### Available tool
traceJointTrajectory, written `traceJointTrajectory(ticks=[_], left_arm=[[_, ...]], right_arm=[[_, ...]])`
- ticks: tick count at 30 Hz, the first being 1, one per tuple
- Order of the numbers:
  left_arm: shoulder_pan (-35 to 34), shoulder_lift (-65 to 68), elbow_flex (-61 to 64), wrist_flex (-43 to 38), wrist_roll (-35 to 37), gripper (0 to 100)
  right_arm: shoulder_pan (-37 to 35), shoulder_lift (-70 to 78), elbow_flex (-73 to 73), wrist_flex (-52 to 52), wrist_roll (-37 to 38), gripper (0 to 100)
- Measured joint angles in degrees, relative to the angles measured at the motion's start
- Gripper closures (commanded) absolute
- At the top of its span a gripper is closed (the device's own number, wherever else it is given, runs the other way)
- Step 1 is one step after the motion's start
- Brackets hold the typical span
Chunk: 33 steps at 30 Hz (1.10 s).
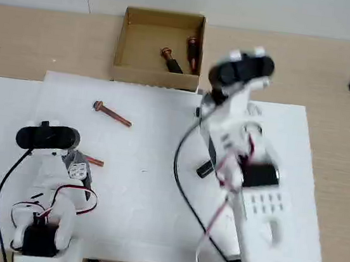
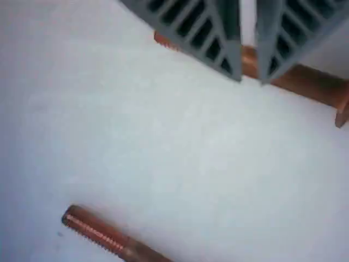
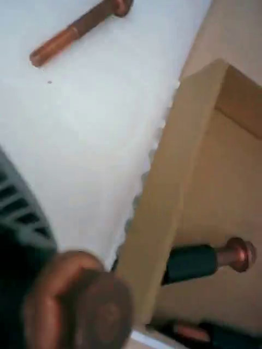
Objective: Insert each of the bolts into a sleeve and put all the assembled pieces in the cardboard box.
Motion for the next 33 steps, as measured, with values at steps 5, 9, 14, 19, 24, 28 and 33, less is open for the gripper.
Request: traceJointTrajectory(ticks=[5, 9, 14, 19, 24, 28, 33], left_arm=[[0.0, 0.0, 2.5, -0.2, 0.0, 99], [0.0, 0.0, 3.2, -0.2, 0.0, 99], [0.0, 0.0, 3.2, -0.2, 0.0, 99], [0.0, 0.0, 3.2, -0.2, 0.0, 99], [-0.4, 0.0, 3.2, -0.2, 0.0, 99], [-0.4, 0.0, 3.3, -0.2, 0.0, 99], [-0.4, 0.0, 3.3, -0.2, 0.0, 99]], right_arm=[[-1.2, 18.4, -15.6, 0.0, 0.0, 99.5], [-1.9, 31.8, -30.2, 0.0, 0.0, 99.5], [-1.9, 47.5, -50.0, -1.8, 0.0, 99.5], [-1.9, 63.2, -67.0, -6.6, 0.0, 99.5], [-2.6, 78.6, -80.5, -7.6, 0.0, 99.5], [-2.7, 88.4, -88.4, -7.6, 0.0, 99.2], [-2.6, 97.6, -95.1, -7.6, 0.0, 99.1]])
